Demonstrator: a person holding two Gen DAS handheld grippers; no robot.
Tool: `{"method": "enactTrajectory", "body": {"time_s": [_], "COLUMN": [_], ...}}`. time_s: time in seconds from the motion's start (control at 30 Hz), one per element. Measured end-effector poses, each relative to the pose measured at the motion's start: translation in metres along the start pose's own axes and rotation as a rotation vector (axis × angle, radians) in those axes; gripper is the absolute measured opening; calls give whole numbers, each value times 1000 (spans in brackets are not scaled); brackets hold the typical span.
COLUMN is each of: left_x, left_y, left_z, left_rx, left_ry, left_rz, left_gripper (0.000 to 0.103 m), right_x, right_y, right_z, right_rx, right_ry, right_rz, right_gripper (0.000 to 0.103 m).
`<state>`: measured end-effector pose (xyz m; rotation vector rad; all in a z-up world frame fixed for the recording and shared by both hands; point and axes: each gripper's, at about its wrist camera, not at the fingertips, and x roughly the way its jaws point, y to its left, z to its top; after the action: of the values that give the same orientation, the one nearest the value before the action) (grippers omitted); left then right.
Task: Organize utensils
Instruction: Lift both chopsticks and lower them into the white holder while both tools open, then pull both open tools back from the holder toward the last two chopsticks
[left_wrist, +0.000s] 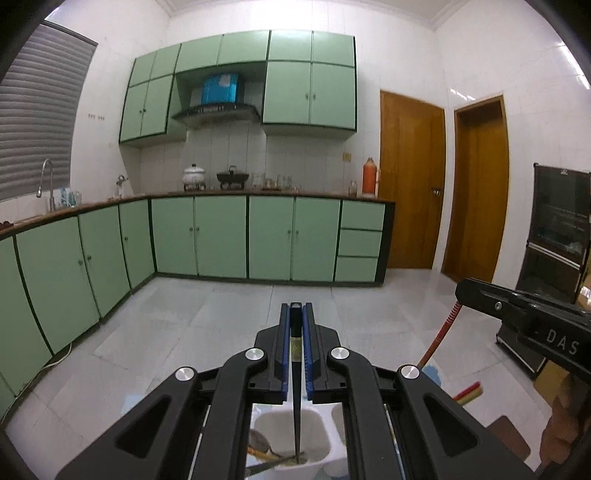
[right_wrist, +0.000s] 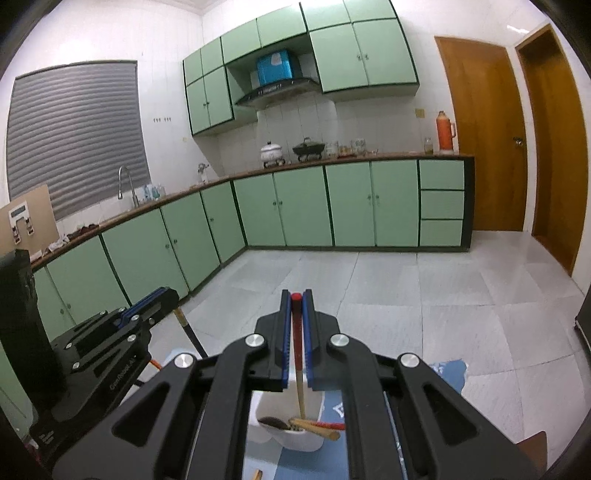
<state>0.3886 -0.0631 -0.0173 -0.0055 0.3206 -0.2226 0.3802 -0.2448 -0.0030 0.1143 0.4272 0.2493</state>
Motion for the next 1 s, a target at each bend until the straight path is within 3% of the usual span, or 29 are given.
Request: {"method": "enactTrajectory", "body": {"time_s": [0.2,0.37,0.5,0.57,0.73,0.83,1.0], "left_x": [2,-34,-71,-92,-130,-146,-158], "left_y": [-1,4,6,3,-3,-4,-2], "left_z": [-10,-2,7,5,-13,-35,-91], "left_rx": [-1,-17,-26,-17,-7,-11,-20], "left_ry": [68,11,-43,-66,-65,-29,113], "left_rz": [-13,-14,-11,-9,-14,-11,10], "left_gripper": [6,16,30,38,50,63,67], "right_x": [9,-21,-57,-72,-110,-125,-133], "right_y": [4,-9,-19,-25,-27,-23,-11], "right_z": [-12,-11,-15,-21,-55,-84,-139], "right_rx": [12,54,76,84,90,91,74], "right_ry": [67,-4,-56,-70,-73,-49,44], "right_rz": [8,-15,-46,-53,-73,-95,-133], "right_gripper": [10,14,36,41,69,86,90]}}
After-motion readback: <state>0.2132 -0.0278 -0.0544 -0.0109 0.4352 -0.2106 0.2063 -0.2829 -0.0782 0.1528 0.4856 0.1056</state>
